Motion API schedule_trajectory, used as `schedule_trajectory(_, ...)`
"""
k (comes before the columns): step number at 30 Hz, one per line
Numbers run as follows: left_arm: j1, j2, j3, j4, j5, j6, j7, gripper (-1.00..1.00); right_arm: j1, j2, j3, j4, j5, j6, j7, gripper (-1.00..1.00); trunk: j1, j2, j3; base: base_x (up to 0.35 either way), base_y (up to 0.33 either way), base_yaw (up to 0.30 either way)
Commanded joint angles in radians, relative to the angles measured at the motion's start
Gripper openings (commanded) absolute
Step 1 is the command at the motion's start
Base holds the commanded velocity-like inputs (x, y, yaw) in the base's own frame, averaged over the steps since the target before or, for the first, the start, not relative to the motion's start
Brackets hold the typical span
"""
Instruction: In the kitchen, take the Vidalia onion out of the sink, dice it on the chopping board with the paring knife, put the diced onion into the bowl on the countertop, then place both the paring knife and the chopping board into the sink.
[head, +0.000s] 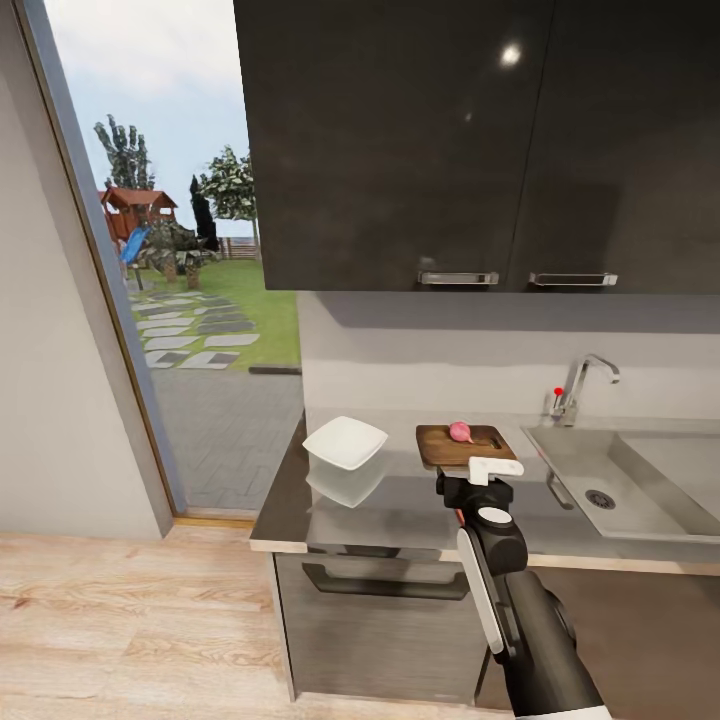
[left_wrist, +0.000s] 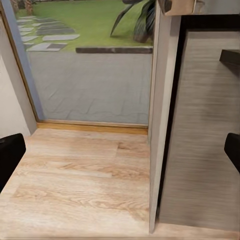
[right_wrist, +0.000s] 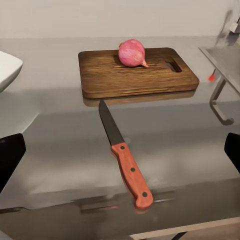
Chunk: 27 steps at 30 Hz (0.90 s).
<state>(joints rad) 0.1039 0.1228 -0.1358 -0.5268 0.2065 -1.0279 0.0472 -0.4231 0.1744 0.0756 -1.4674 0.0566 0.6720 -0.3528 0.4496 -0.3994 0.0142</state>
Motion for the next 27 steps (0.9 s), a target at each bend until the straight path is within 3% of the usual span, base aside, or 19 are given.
schedule_trajectory(1, 0.0, 0.002, -0.008, -0.001, 0.007, -0.001, 0.005, 1.0, 0.0, 0.0, 0.001, -0.001, 0.005, 0.008, -0.002, 1.0, 0.0, -0.001, 0.0, 0.0, 0.0, 0.0)
schedule_trajectory(27, 0.0, 0.002, -0.008, -0.001, 0.007, -0.001, 0.007, 1.0, 0.0, 0.0, 0.001, -0.001, 0.003, 0.008, -0.001, 1.0, 0.0, -0.001, 0.0, 0.0, 0.0, 0.0)
